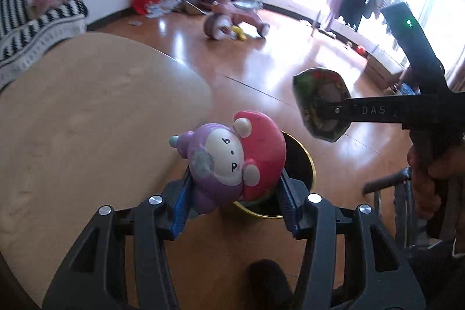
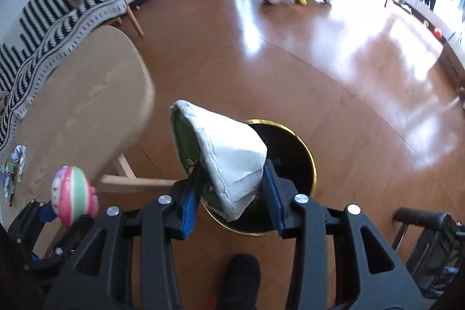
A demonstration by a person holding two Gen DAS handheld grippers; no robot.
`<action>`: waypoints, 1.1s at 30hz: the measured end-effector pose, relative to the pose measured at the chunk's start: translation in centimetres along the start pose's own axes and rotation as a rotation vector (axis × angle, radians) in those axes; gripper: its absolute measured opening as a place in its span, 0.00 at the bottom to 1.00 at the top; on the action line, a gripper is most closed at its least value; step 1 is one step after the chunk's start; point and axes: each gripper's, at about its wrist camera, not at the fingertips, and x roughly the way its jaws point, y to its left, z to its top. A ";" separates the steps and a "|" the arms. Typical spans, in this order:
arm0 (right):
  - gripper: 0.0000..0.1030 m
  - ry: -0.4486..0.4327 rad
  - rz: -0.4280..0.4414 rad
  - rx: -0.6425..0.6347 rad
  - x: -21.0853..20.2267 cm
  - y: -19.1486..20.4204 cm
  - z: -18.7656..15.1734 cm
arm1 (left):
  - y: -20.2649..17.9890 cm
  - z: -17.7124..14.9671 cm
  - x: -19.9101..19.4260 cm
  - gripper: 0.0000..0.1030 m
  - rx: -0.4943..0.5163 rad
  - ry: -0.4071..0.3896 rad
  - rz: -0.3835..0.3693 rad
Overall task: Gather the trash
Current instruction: 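Carry the toy ball and paper cup over the black bin, then open both tools over the bin and move back to the table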
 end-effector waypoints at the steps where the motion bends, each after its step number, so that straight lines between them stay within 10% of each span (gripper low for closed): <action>1: 0.40 0.016 -0.004 0.005 0.4 -0.7 -0.2 | -0.6 -0.1 1.0 0.50 -0.002 0.015 -0.017; 22: 0.43 0.031 -0.010 0.042 1.1 -3.2 -0.3 | -3.2 1.0 7.6 0.52 -0.018 0.075 -0.083; 25: 0.79 0.013 -0.015 0.069 0.9 -3.7 -0.1 | -3.4 0.9 7.8 0.56 -0.019 0.071 -0.086; 33: 0.80 -0.008 0.001 0.057 0.3 -3.1 -0.1 | -3.3 0.9 8.2 0.81 -0.025 0.068 -0.078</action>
